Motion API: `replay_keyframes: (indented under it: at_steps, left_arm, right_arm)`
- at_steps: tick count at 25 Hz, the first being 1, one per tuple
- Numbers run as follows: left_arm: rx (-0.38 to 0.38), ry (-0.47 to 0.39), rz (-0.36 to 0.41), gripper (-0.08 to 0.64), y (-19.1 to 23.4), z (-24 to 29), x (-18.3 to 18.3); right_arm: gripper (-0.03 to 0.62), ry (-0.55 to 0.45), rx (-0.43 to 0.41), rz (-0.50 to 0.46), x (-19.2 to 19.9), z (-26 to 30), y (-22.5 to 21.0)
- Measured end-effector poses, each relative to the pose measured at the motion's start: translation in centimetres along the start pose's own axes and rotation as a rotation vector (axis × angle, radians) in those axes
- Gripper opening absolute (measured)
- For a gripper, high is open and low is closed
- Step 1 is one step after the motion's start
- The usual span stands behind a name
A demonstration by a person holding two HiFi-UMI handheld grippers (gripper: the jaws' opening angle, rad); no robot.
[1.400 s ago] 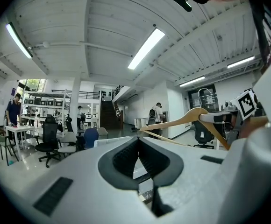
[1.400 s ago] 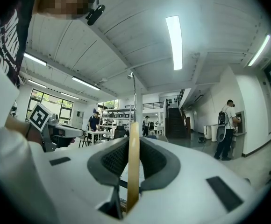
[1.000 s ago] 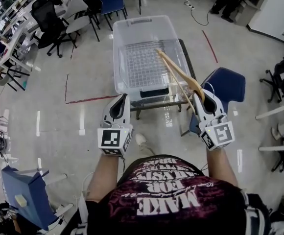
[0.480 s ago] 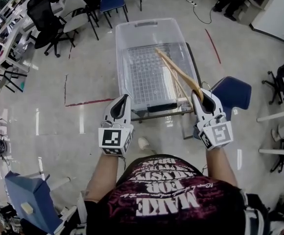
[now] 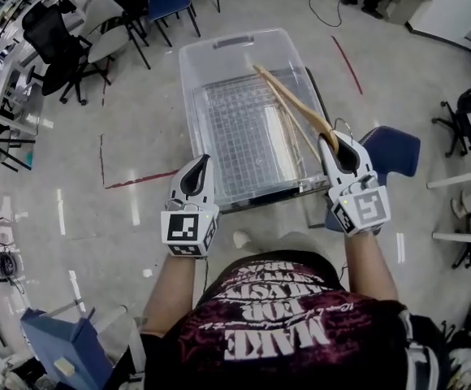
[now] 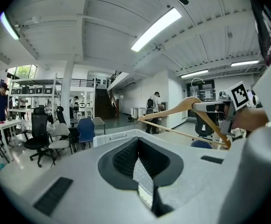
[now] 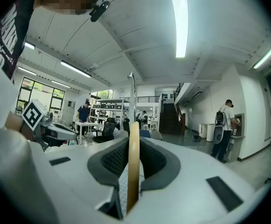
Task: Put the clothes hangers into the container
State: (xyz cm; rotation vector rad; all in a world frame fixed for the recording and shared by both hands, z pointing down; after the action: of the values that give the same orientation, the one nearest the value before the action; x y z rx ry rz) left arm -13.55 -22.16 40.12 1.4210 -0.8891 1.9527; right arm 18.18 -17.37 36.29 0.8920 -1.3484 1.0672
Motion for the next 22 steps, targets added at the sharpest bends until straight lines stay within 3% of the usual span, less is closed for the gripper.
replay_keyframes:
  at_steps: [6,15,22]
  left_arm:
    - [-0.026,-0.003,-0.003,0.006,-1.6,4.1,-0.2]
    - [-0.136,0.042,-0.025,0.006,-1.8,8.3,-1.2]
    - [-0.221,0.075,-0.052,0.006,-2.1,8.2,-0.6]
  right_arm:
    - [0.061,0.018,-0.024,0.023,0.9,2.2,-4.9]
    - [0.061,0.093,-0.179,0.081,3.3,8.3,-9.3]
    - [0.061,0.160,-0.266,0.145,6.3,13.2,-10.3]
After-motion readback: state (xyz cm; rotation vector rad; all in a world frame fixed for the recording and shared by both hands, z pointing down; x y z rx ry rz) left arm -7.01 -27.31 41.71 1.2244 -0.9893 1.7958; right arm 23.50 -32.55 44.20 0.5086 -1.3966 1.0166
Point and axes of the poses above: the fingertips, and each gripper's own axes: z forward along the fingers, y to its left, x out of its underside, the point moved 10 cm from there along -z, backward along the fingers, and after that the axes turned 11 degrees about z, right-handed, at the moved point
